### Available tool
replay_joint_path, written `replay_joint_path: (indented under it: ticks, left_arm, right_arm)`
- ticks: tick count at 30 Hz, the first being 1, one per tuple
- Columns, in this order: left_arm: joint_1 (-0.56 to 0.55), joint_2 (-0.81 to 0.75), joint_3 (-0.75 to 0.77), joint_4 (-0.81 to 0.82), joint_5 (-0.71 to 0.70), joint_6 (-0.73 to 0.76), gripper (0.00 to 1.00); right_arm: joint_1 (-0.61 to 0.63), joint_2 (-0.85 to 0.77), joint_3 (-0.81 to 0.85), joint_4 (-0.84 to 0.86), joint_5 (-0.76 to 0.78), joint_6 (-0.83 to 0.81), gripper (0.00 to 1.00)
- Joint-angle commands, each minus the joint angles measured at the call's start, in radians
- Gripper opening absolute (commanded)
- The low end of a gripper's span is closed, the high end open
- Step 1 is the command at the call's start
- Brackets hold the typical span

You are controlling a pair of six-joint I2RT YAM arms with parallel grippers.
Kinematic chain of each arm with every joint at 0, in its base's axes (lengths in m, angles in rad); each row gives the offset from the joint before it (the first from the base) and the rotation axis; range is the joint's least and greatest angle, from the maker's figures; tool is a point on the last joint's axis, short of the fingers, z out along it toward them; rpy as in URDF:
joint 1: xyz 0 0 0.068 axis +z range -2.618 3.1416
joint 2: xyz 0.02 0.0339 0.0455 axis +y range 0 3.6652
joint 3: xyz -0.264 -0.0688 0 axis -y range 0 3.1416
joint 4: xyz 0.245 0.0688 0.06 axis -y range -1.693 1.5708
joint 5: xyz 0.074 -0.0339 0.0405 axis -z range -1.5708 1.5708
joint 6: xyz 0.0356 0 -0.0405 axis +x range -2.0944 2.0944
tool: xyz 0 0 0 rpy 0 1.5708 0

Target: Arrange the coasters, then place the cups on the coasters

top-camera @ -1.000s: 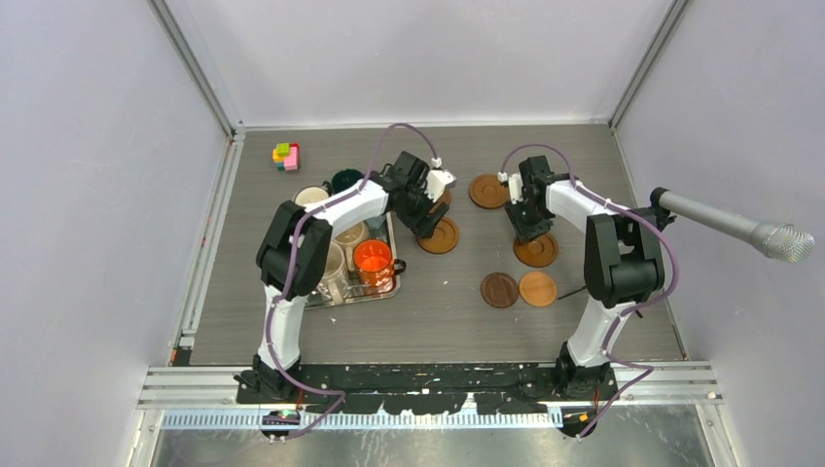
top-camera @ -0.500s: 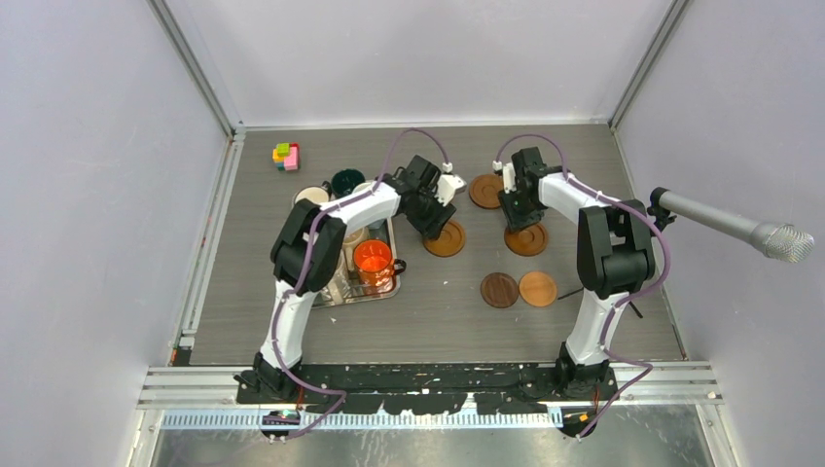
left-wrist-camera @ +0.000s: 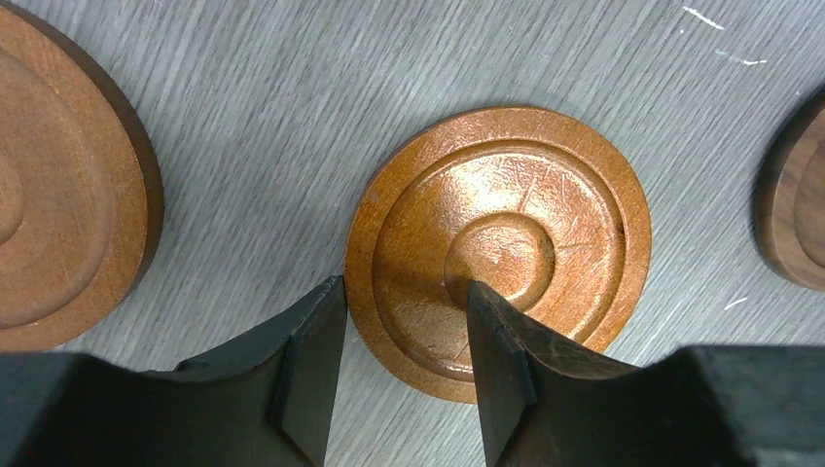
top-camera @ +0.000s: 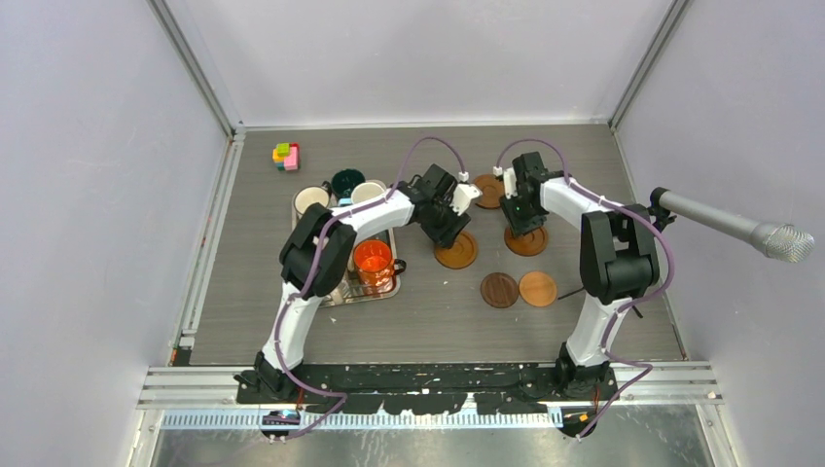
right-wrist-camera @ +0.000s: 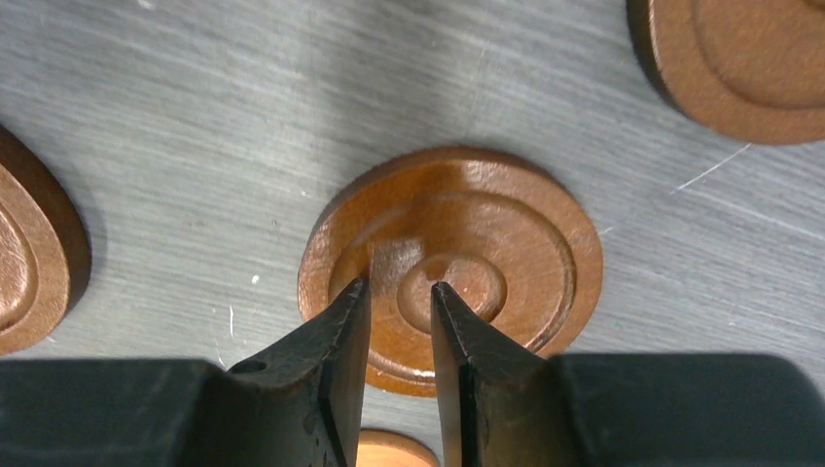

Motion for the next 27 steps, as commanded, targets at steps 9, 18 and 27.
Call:
replay_joint_path:
  ticks: [9, 18, 27]
  left_arm:
    - [-0.004, 0.048, 0.063, 0.035, 0.028, -0.155, 0.48]
    - [-0.004, 0.073, 0.093, 0.038, 0.005, -0.167, 0.48]
    - [-0.027, 0.113, 0.145, 0.040, 0.000, -0.171, 0.48]
  right_arm:
    - [0.002, -0.071, -0.039, -0.055, -0.029, -0.028, 0.34]
    - [0.002, -0.086, -0.093, -0.085, -0.042, -0.042, 0.32]
    - [0.002, -0.121, -0.113, -0.106, -0.049, -0.051, 0.32]
